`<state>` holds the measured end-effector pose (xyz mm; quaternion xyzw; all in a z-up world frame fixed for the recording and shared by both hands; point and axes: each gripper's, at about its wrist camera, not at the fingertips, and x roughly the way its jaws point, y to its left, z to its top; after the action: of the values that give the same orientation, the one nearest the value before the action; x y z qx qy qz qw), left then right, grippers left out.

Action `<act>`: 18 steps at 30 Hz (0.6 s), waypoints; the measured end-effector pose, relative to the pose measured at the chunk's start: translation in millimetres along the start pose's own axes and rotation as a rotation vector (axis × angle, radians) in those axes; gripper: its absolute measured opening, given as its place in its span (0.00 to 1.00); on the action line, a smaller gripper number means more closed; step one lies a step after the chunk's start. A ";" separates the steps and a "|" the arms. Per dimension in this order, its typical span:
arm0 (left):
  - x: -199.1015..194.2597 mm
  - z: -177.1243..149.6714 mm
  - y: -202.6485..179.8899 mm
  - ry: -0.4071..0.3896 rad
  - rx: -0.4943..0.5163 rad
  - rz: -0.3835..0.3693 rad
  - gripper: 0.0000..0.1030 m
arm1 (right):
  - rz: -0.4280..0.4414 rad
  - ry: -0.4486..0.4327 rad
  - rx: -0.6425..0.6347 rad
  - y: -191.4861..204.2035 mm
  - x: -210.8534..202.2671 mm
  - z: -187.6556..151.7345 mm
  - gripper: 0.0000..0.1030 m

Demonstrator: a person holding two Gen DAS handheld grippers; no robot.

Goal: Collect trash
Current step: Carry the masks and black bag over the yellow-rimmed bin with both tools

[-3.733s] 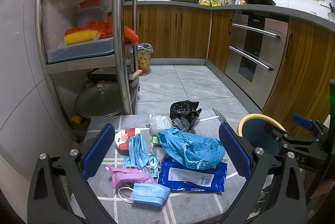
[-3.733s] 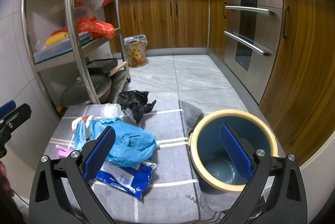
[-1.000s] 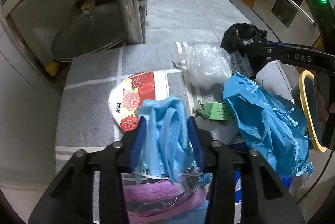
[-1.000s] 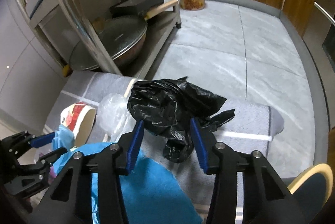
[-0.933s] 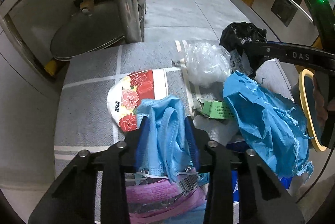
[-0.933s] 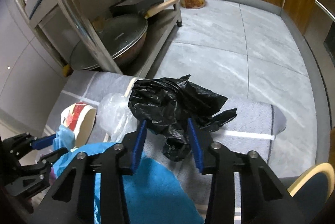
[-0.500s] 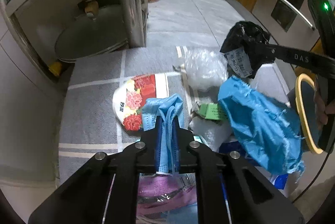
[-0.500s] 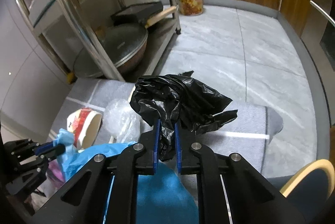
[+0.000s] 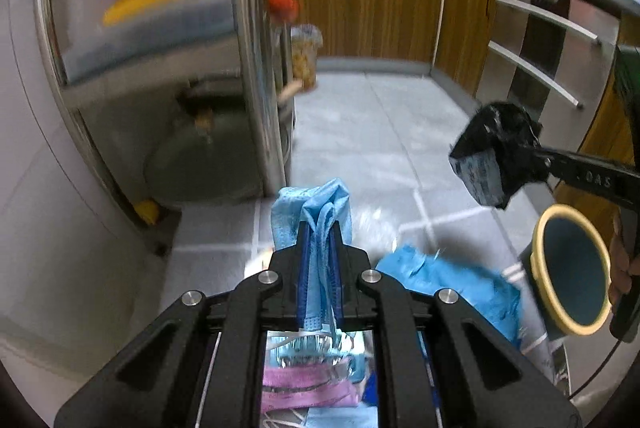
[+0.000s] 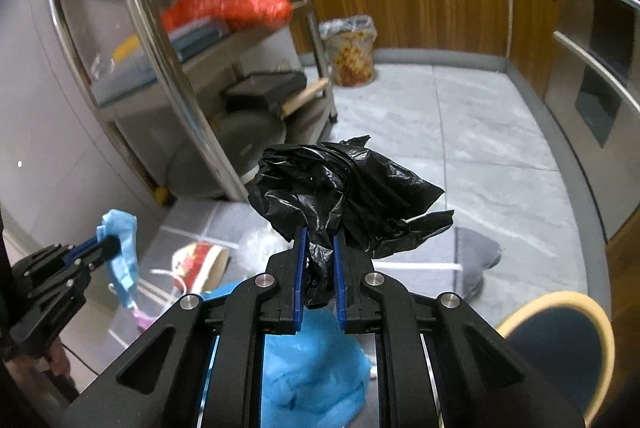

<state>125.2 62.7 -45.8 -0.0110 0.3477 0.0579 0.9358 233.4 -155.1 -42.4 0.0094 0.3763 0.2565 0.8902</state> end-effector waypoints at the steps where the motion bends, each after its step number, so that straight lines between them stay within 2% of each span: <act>1: -5.8 2.8 -2.1 -0.020 0.004 -0.002 0.09 | -0.003 -0.021 0.011 -2.6 -14.1 0.4 0.13; 8: -50.6 16.7 -27.9 -0.145 0.028 -0.041 0.09 | -0.040 -0.112 0.037 -13.8 -79.0 -10.3 0.13; 13: -69.5 13.7 -58.9 -0.165 0.053 -0.119 0.09 | -0.087 -0.144 0.060 -29.1 -116.4 -27.5 0.13; 18: -74.4 5.7 -101.1 -0.169 0.123 -0.207 0.09 | -0.153 -0.134 0.095 -55.4 -144.4 -51.7 0.13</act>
<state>84.7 -44.9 5.0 0.0153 0.2673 -0.0597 0.9616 138.9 -279.3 5.0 0.0399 0.3274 0.1684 0.9289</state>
